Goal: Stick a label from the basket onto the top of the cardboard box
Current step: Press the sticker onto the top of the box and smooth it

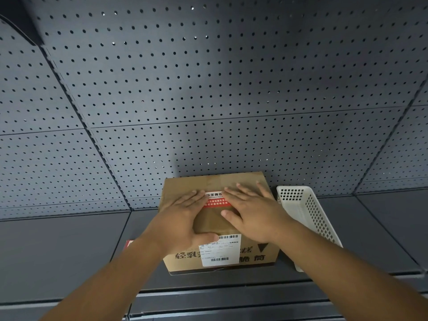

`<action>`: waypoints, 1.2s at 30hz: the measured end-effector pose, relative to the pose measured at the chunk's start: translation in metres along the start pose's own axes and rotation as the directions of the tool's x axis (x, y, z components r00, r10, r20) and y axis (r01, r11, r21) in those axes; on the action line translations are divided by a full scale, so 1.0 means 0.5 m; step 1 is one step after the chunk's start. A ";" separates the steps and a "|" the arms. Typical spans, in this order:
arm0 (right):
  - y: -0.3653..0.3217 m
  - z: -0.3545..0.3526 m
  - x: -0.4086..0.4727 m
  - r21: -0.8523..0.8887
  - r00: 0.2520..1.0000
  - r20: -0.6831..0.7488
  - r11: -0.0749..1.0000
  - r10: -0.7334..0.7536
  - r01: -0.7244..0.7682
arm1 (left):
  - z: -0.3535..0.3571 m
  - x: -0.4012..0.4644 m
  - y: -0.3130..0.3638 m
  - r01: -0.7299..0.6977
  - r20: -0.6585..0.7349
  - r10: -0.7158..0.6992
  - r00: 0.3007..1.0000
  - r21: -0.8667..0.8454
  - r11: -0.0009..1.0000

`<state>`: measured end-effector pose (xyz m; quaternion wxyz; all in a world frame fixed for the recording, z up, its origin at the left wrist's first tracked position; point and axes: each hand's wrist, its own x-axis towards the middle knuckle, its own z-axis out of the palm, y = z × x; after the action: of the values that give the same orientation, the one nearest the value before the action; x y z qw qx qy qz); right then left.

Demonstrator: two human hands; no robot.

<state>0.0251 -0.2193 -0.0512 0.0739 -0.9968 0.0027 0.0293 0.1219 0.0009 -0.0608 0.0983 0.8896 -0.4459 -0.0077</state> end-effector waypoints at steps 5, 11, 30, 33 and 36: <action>0.005 0.007 -0.010 -0.026 0.999 -0.041 1.000 0.011 -0.012 | 0.008 -0.005 -0.001 0.017 -0.077 -0.018 0.997 -0.023 1.000; 0.000 0.016 -0.024 -0.003 0.996 -0.074 0.999 -0.045 0.045 | 0.018 -0.009 -0.009 -0.004 -0.129 -0.002 0.992 -0.039 0.999; 0.025 0.023 -0.063 -0.025 0.987 -0.155 0.999 -0.033 0.030 | 0.043 -0.020 -0.006 -0.016 -0.272 0.032 0.962 0.059 0.998; 0.022 0.027 -0.069 -0.018 0.983 -0.185 1.000 -0.013 0.010 | 0.044 -0.026 0.000 0.008 -0.298 0.013 0.955 0.067 0.998; 0.014 0.026 -0.071 -0.007 0.981 -0.191 1.000 0.010 -0.012 | 0.046 -0.031 0.002 0.043 -0.265 -0.020 0.964 0.081 0.996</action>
<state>-0.0113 -0.2241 -0.0627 0.0692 -0.9953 0.0152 -0.0663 0.1095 0.0087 -0.0843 0.1183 0.8931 -0.4146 0.1282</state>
